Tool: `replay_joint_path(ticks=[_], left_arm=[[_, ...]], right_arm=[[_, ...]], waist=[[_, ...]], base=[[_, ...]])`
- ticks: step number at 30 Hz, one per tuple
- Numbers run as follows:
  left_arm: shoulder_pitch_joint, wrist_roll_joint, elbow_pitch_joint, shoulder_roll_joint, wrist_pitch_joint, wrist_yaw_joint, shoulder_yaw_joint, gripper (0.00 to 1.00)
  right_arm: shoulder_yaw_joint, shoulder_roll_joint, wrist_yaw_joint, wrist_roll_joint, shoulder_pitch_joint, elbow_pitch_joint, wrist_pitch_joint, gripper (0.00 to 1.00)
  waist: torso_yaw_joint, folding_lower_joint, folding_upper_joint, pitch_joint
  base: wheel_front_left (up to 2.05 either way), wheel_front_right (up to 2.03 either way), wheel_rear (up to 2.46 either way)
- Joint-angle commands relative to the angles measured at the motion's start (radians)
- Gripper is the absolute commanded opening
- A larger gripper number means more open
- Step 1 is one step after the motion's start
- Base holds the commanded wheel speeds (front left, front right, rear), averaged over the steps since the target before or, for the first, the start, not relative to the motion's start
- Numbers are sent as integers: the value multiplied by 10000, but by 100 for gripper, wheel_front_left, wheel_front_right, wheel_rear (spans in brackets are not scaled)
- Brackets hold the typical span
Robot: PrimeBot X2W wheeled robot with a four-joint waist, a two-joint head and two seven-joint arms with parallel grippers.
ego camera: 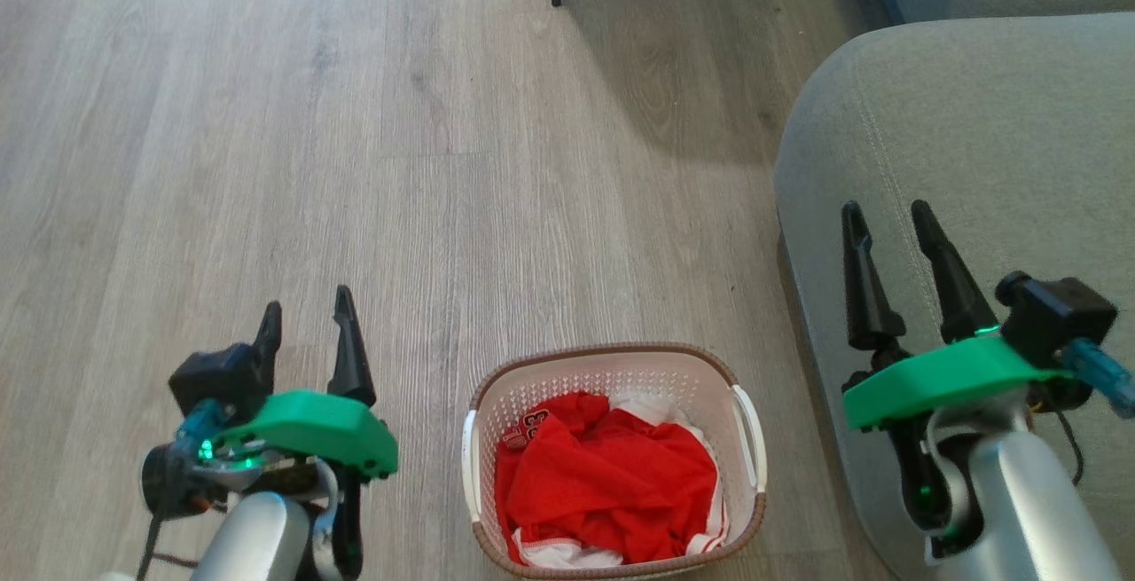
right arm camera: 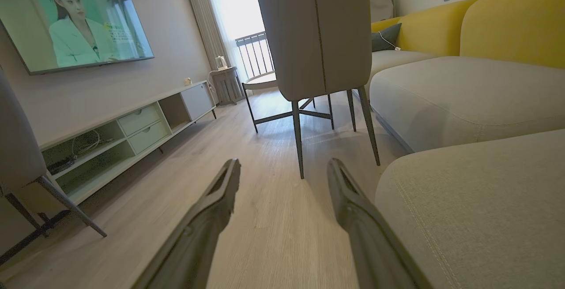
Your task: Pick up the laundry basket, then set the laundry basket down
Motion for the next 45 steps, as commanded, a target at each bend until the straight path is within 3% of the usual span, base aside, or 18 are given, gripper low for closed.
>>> replay_joint_path(ticks=[1, 5, 11, 16, 24, 29, 35, 39, 45], left_arm=[[-730, 292, -345, 232, -143, 166, 131, 100], [-789, 497, -64, 395, -260, 460, -376, 100], [-749, 248, -157, 257, -436, 157, -239, 100], [-662, 324, -708, -67, -582, -603, 131, 100], [-391, 1414, -1390, -733, -816, -1337, 1326, 100], [-425, 2390, -1839, -864, -933, -1321, 1546, 100], [-359, 3971, -2106, -857, -1109, -792, 1283, 100], [-287, 4395, -2082, -831, -1226, -504, 1073, 100], [-85, 3550, -1227, -922, -1294, -1347, 1171, 100]], right_arm=[[198, -33, 49, -296, -306, -336, -133, 100], [304, -12, 51, -579, -236, -38, -250, 100], [441, -8, 54, -927, -153, 117, -425, 100], [247, 120, 57, -925, -54, 63, -572, 100], [291, 210, 62, -1868, 0, 163, -805, 100], [331, 223, 64, -2309, -62, -53, -922, 100], [373, 227, 68, -2901, -100, -394, -1097, 100], [354, 225, 70, -3171, -43, -504, -1215, 100], [350, 224, 71, -2985, 243, 175, -1282, 100]], waist=[[-3, 0, 0, -7], [-12, 0, 0, -46], [-11, 0, 0, -56], [-44, 0, 0, -56], [-83, 0, 0, -30], [-55, 0, 0, 11], [-24, 0, 0, 36], [-13, 0, 0, 37], [-53, 0, 0, 12]], base=[[0, 0, 0], [0, 0, 0], [0, 0, 0], [0, 0, 0], [0, 0, 0], [0, 0, 0], [0, 0, 0], [0, 0, 0], [0, 0, 0]])
